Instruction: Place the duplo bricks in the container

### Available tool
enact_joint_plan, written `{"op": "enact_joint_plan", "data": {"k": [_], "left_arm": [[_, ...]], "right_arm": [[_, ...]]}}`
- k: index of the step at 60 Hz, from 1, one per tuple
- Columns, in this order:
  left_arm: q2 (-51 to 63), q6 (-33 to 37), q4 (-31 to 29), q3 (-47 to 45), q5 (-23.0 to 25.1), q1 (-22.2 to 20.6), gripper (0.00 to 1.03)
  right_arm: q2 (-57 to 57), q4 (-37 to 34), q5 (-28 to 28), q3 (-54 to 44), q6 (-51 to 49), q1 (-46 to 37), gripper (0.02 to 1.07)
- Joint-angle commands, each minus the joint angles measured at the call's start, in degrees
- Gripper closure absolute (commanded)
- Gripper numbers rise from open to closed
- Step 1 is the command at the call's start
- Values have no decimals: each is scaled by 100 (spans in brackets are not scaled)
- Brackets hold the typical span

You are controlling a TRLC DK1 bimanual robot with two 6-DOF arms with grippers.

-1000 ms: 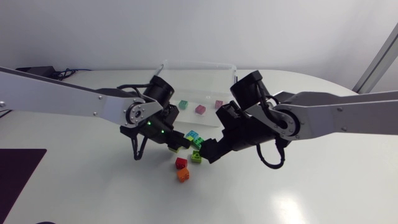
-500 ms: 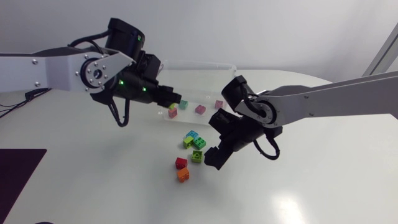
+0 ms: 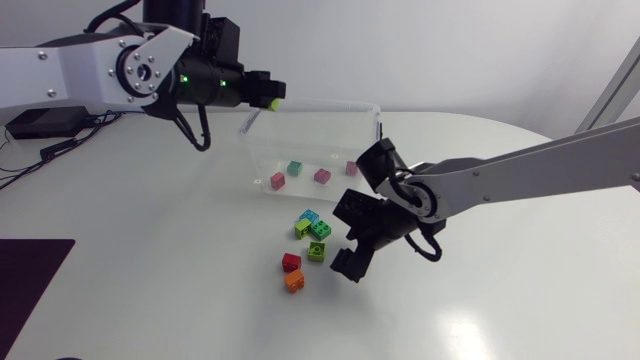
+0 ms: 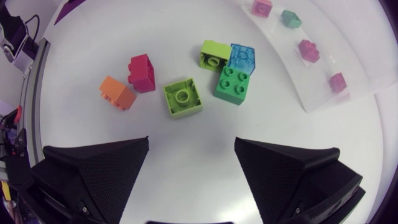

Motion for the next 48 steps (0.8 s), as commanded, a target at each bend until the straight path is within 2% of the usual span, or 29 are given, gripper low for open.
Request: {"op": "enact_joint_plan", "data": {"k": [1, 24, 30, 33, 36, 43, 48], "left_arm": [[398, -146, 67, 346, -43, 78, 83], [1497, -137, 67, 1233, -333, 78, 80], [1717, -111, 41, 1392, -394, 113, 61], [1769, -102, -29, 1444, -421, 121, 43], [1769, -93, -82, 1462, -447, 139, 31], [1690, -85, -232, 1523, -509, 165, 18], [1532, -85, -355, 1497, -526, 192, 13]], "right_arm": [[189, -78, -3, 63, -217, 53, 7], [426, -438, 50, 538, -314, 281, 7], [444, -544, 68, 652, -332, 325, 7], [444, -596, 111, 705, -367, 352, 7], [470, -614, 226, 767, -384, 396, 7], [655, -834, 340, 1021, -411, 448, 7], [778, -966, 410, 1188, -428, 475, 7]]}}
